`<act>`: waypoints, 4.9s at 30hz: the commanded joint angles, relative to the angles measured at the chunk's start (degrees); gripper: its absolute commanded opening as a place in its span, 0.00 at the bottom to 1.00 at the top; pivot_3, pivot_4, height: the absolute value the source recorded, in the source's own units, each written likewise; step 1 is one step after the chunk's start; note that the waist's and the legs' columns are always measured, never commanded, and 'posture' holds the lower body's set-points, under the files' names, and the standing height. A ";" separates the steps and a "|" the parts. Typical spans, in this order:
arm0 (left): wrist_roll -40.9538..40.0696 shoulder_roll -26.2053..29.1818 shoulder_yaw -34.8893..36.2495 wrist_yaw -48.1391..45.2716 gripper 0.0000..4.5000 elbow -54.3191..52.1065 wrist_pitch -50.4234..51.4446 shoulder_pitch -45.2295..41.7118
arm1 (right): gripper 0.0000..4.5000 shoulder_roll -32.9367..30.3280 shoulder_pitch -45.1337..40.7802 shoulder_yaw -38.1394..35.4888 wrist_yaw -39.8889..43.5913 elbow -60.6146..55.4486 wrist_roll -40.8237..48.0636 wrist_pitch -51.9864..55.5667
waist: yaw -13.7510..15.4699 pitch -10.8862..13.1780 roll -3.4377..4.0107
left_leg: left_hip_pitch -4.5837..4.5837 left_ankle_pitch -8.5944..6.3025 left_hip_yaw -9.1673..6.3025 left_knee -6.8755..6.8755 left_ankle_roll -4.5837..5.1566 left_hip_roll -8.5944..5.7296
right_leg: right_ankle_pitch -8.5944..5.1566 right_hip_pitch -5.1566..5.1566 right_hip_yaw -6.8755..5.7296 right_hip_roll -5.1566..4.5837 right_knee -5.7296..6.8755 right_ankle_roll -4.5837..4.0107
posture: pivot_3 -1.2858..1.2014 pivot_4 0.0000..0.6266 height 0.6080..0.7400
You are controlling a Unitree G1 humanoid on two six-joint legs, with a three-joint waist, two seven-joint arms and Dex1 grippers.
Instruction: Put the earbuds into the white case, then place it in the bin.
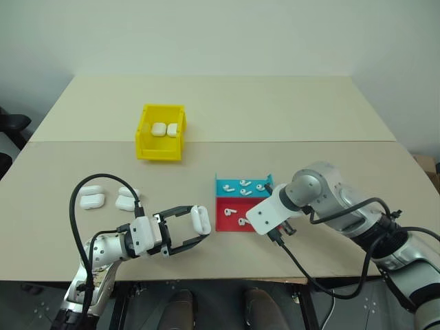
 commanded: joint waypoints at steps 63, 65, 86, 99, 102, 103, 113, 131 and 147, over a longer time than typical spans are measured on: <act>-20.83 -8.83 -1.53 -4.71 0.61 -10.51 21.53 -19.92 | 0.24 18.38 9.81 -39.97 -13.27 -11.27 57.56 -1.90 | -0.14 -0.02 -0.02 | -0.02 0.01 -0.17 0.06 0.01 -0.02 | 0.01 0.10 0.03 0.09 0.03 0.04 | 0.52 0.24 1.00; -20.68 -8.81 -1.65 -4.63 0.61 -10.66 21.55 -19.79 | 0.24 18.39 9.99 -39.15 -13.88 -11.16 56.79 -2.38 | -0.13 -0.01 -0.02 | -0.02 0.01 -0.16 0.06 0.01 -0.02 | 0.01 0.10 0.03 0.09 0.03 0.04 | 0.52 0.24 1.00; -20.55 -8.40 -1.70 -4.39 0.61 -11.12 21.37 -19.33 | 0.24 17.42 11.90 -35.48 -14.03 -9.09 52.51 -9.01 | -0.08 -0.01 -0.02 | -0.02 0.01 -0.16 0.06 0.01 -0.02 | 0.01 0.10 0.03 0.09 0.01 0.04 | 0.52 0.24 1.00; -19.68 -9.00 -2.15 -4.49 0.61 -10.64 20.94 -19.32 | 0.24 17.15 11.46 -34.25 -14.65 -7.91 51.56 -11.86 | -0.08 -0.01 -0.02 | -0.02 0.01 -0.16 0.06 0.01 -0.02 | 0.01 0.10 0.03 0.09 0.01 0.04 | 0.52 0.24 1.00; -19.45 -8.90 -2.10 -4.72 0.61 -10.48 20.84 -19.21 | 0.24 17.03 11.46 -34.08 -14.67 -7.66 51.27 -12.15 | -0.07 -0.01 -0.02 | -0.02 0.01 -0.16 0.06 0.01 -0.02 | 0.01 0.10 0.03 0.09 0.01 0.04 | 0.52 0.24 1.00; -19.40 -8.87 -2.07 -4.79 0.61 -10.46 20.78 -19.17 | 0.24 16.93 11.51 -33.97 -14.45 -7.68 51.26 -12.27 | -0.08 -0.01 -0.02 | -0.02 0.01 -0.16 0.06 0.01 -0.02 | 0.01 0.10 0.03 0.09 0.01 0.04 | 0.52 0.24 1.00; -18.97 -9.31 -1.73 -5.18 0.61 -10.27 20.56 -18.87 | 0.60 14.56 12.34 -33.06 -12.78 -7.86 51.04 -12.38 | -0.06 -0.01 -0.03 | -0.02 0.01 -0.16 0.06 0.01 -0.02 | 0.01 0.10 0.03 0.09 0.01 0.04 | 0.52 0.24 1.00; -9.42 0.62 3.08 -12.95 0.61 -3.02 8.22 -6.18 | 0.60 -5.68 -5.18 -26.04 -7.89 1.30 40.52 7.89 | -0.80 -0.01 0.01 | 0.03 0.00 -0.06 -0.03 0.01 0.12 | -0.10 -0.02 0.03 0.13 0.01 -0.15 | 0.52 0.24 1.00; -4.86 -2.13 -0.96 -10.58 0.61 -2.17 2.08 -4.64 | 0.60 7.21 -28.84 2.28 3.11 40.79 4.16 -17.78 | -0.51 0.01 0.03 | -0.09 0.00 0.06 -0.07 0.01 0.09 | -0.07 -0.15 0.03 0.07 0.00 -0.13 | 0.52 0.24 1.00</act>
